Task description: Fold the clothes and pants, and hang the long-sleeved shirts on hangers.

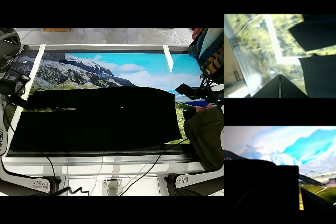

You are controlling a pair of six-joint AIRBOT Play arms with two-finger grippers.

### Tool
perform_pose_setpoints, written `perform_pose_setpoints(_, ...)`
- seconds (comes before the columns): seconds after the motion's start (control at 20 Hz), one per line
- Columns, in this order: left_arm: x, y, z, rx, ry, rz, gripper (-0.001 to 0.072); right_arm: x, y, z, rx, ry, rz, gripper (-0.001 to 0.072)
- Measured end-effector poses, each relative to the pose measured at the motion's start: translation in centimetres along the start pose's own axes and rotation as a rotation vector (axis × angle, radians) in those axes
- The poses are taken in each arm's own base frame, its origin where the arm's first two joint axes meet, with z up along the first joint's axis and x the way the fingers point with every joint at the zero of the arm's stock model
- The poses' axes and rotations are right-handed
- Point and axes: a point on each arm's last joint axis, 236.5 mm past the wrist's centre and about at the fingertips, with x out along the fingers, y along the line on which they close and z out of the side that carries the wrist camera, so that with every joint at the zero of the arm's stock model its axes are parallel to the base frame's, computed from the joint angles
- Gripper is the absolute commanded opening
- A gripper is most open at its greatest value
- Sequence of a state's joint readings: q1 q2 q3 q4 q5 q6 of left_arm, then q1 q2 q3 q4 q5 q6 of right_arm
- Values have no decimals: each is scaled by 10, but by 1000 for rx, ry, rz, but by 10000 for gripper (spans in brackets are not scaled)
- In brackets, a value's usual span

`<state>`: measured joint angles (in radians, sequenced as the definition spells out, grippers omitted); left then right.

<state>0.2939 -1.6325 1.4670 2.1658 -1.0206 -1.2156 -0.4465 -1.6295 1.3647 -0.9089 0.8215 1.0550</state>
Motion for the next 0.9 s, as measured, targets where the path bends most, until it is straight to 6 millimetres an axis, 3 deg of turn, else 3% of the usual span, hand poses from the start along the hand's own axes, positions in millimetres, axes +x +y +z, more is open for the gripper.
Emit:
perform_pose_setpoints(0.2,-16,13,-4,-281,-27,-2,12,-30,12,18,-45,-52,-14,670)
perform_pose_setpoints(0.25,-16,9,-4,-349,-34,-29,66,-35,13,20,-56,-55,-18,670)
perform_pose_setpoints(0.35,-16,-4,3,-473,-53,-107,450,-40,15,19,-73,-48,-22,670)
perform_pose_setpoints(0.4,-16,-9,9,-533,-73,-145,484,-42,16,17,-80,-41,-24,670)
perform_pose_setpoints(0.7,-14,-30,54,-888,-190,-339,485,-46,17,11,-52,-10,-26,669)
perform_pose_setpoints(0.9,4,-52,62,-982,-155,-420,478,-47,17,9,47,-6,-25,669)
